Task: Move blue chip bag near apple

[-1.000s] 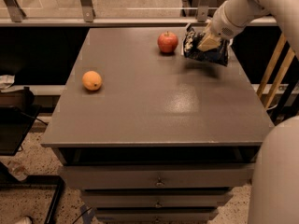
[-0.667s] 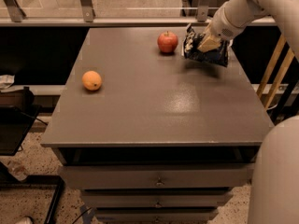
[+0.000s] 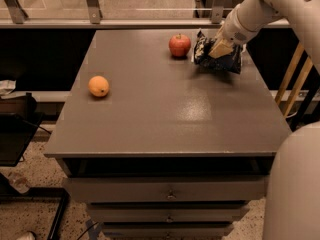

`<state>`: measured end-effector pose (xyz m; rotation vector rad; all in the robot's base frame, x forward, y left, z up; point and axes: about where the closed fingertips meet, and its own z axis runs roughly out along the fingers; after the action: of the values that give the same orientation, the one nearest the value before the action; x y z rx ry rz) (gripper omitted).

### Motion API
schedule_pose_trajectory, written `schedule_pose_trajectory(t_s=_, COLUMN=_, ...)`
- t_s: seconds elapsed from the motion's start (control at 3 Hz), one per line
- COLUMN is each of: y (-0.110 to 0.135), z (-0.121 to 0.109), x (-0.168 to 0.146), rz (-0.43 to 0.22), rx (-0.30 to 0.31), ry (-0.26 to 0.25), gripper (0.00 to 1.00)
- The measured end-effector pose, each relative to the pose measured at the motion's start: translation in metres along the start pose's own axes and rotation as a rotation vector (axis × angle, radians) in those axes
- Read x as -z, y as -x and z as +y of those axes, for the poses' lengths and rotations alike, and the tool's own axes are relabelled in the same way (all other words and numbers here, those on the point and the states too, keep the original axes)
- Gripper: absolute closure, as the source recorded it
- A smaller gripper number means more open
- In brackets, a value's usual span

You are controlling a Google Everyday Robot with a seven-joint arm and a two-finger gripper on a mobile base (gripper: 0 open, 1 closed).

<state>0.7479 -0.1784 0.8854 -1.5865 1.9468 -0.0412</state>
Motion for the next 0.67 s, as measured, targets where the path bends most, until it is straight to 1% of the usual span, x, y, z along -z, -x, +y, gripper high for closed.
schedule_pose_trajectory(t_s=0.33, y=0.0003, z=0.0013, x=-0.0038, rz=0.0, rx=0.001, ry=0.006, gripper=0.14)
schedule_pose_trajectory(t_s=0.67, y=0.0016, z=0.0028, x=-0.0076, rz=-0.003, rx=0.001, ry=0.013, gripper=0.0)
